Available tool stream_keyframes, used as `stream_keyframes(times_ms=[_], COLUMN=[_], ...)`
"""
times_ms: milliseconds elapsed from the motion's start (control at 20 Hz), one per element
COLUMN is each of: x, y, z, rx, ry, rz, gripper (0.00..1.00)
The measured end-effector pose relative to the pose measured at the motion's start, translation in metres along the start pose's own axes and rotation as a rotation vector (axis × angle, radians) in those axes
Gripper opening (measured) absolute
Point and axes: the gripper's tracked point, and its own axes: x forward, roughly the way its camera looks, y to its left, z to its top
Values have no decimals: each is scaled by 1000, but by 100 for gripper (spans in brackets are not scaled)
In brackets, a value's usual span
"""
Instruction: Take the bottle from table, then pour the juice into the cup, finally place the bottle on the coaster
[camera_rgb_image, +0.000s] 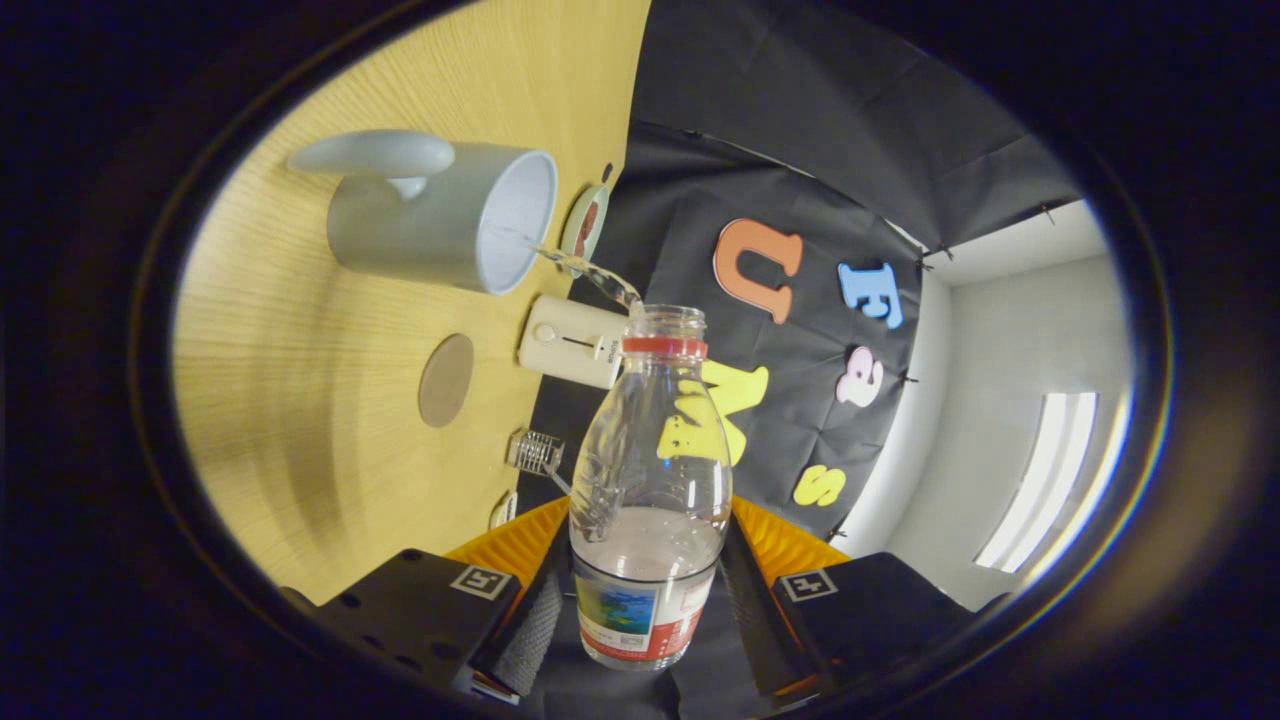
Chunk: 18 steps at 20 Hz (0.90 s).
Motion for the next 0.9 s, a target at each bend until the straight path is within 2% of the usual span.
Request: stream_keyframes(times_ms=[900], x=[-2], y=[9], z=[4], rx=[-66], ry=[11], rz=[32], gripper=[82])
